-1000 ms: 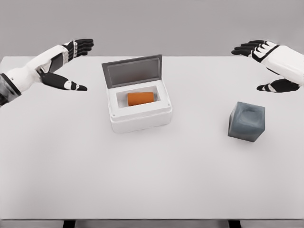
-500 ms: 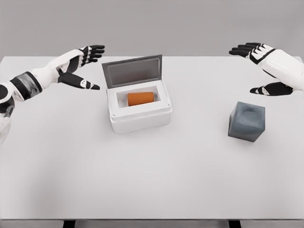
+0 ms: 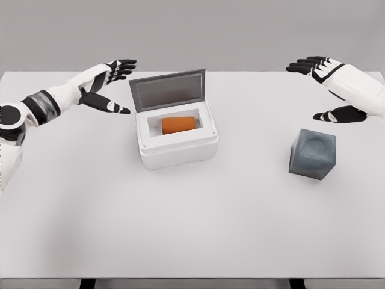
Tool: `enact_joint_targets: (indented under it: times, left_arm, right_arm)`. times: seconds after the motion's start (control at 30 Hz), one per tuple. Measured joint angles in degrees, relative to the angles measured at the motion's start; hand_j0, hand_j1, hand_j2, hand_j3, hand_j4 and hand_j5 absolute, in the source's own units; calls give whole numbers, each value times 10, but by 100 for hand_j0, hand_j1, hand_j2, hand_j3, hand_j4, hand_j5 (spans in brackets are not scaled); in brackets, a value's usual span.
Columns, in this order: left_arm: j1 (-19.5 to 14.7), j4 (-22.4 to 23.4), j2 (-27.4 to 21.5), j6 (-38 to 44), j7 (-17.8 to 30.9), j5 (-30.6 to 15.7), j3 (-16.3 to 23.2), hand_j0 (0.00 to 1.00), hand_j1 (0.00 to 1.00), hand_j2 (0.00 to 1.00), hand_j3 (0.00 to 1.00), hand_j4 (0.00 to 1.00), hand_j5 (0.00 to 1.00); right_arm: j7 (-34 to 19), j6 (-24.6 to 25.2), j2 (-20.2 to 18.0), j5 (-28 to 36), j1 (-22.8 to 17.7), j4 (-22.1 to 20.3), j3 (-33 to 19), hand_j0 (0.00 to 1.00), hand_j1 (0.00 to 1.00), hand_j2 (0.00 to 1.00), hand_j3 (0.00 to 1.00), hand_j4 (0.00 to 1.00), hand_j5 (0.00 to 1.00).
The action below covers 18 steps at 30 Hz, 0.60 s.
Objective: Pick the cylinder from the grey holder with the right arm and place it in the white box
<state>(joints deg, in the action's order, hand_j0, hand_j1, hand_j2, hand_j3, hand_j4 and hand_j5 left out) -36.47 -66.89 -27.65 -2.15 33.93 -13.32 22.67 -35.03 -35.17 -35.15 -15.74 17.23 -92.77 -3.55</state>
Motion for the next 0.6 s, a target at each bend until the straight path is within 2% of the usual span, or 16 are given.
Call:
enact_joint_targets:
  times: [0.23,0.6]
  left_arm:
    - [2,1,10,-10,0,14,2,100,100,100,100,100,100]
    - [7,-15,4,-60,2,7,18,100,100,100,100,100,100]
  right_arm:
    - [0,0,0,0,2,3,2,100,100,100,100,100,100]
    - [0,0,-1,-1,2,7,2,100,100,100,100,100,100]
